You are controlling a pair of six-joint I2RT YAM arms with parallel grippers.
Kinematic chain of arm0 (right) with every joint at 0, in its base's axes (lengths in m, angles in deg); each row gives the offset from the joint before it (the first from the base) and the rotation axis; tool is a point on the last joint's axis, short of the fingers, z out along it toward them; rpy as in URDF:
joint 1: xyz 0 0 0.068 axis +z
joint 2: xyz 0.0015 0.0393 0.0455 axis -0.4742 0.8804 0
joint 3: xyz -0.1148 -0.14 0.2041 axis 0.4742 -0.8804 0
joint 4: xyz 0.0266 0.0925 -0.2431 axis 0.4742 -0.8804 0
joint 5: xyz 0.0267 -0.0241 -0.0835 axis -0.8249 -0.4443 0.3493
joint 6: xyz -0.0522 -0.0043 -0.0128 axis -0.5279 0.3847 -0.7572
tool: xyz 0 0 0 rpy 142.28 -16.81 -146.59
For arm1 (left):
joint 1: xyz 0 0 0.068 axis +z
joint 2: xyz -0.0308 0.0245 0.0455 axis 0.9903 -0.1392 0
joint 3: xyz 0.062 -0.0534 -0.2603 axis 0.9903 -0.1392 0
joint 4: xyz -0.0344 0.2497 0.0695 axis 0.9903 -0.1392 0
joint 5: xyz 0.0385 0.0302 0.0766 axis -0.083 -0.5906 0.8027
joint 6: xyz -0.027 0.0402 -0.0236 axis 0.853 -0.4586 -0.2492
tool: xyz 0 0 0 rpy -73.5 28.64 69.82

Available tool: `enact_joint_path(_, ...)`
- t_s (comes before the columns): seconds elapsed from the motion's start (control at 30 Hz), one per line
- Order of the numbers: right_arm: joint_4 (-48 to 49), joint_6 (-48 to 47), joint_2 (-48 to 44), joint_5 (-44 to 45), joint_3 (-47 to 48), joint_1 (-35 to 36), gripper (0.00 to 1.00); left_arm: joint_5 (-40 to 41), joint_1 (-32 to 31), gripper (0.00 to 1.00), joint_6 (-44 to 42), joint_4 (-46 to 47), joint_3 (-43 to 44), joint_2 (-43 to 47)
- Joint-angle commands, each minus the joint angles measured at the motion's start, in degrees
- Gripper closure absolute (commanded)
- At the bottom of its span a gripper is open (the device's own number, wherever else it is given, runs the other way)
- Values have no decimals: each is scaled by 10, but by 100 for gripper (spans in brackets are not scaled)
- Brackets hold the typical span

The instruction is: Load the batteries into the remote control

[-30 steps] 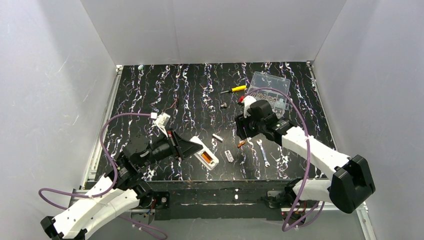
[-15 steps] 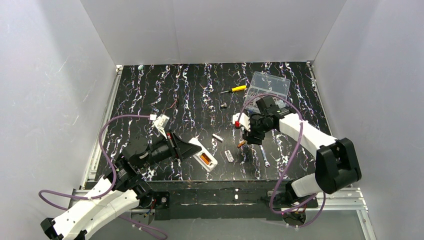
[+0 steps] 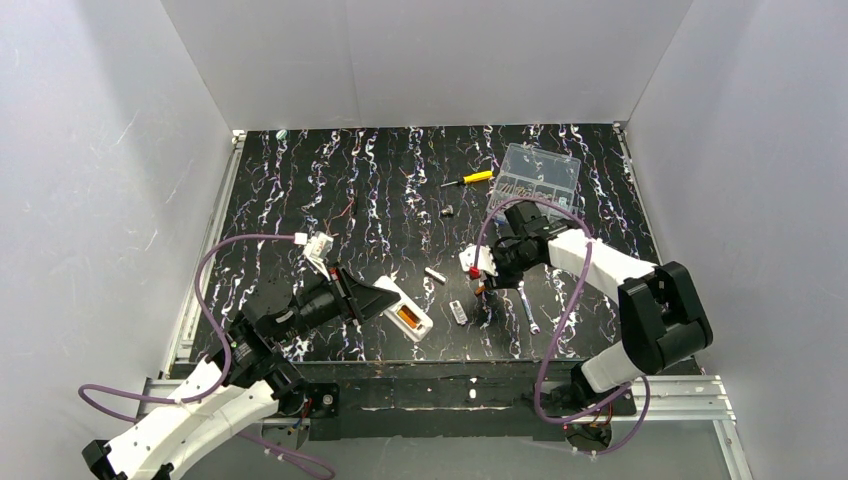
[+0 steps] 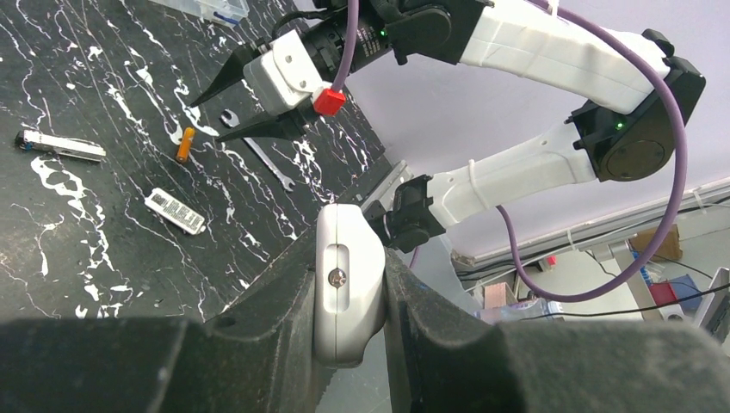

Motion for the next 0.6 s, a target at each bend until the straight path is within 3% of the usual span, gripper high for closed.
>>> enact_joint_path(0.0,29,-48,20,15,-2,19,48,7,1,100,-2,45,-5,11)
enact_joint_path(0.57,5,-67,83,31,23,64,56,12,0,100,-1,38,-3,21)
